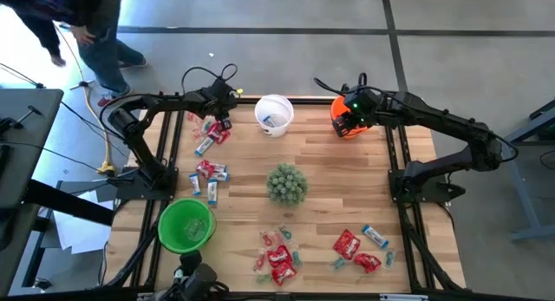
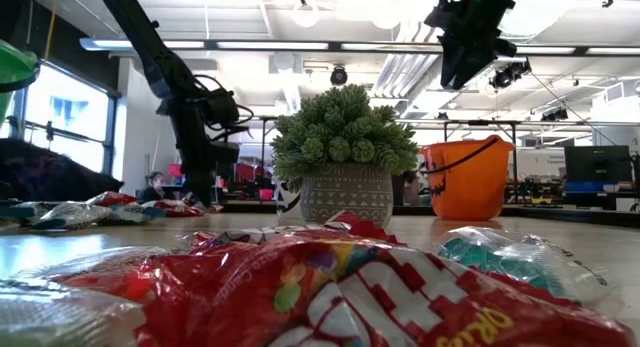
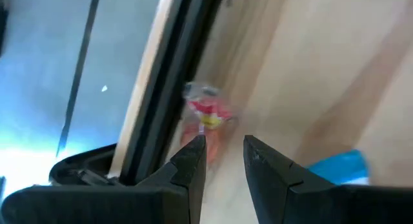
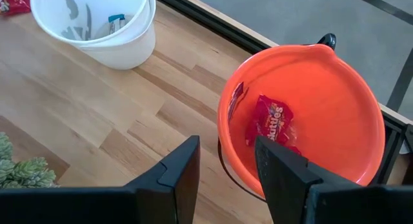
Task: Sort candy
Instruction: Put the orange candy into the green bucket
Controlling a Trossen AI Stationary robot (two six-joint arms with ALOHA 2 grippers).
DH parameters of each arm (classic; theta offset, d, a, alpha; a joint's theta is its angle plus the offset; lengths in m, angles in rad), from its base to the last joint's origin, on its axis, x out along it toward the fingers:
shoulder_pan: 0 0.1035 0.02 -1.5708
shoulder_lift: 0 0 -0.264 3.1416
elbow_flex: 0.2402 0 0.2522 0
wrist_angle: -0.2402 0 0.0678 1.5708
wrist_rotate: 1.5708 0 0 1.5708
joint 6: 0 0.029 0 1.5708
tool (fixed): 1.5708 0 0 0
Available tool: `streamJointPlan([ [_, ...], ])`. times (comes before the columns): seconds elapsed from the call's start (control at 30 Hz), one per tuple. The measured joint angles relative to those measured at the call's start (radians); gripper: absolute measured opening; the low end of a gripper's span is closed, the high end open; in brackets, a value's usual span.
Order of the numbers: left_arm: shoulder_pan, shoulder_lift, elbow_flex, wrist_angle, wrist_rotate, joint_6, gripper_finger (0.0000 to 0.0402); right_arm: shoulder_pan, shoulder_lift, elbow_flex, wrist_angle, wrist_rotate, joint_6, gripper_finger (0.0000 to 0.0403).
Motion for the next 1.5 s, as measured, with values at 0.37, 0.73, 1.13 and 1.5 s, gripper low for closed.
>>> streamJointPlan([
  [0.37, 0.012, 0.010, 0.000, 0.032, -0.054, -0.040, 0.0089, 0.000, 0.000, 0.000, 0.000, 0.001, 0.002, 0.0144],
  [0.73, 0.044, 0.010, 0.000, -0.025, 0.076, -0.050, 0.0067, 0.000, 0.000, 0.000, 0.000, 0.002, 0.002, 0.0144],
  [1.13, 0.050, 0.017, 0.000, -0.044, 0.086, -0.077, 0.0002, 0.000, 0.000, 0.000, 0.000, 0.002, 0.003, 0.0144],
  [1.5, 0.047, -0.049, 0.000, -0.051, 0.088, -0.162, 0.0000, 0.000, 0.000, 0.000, 0.000, 0.002, 0.003, 0.0144],
])
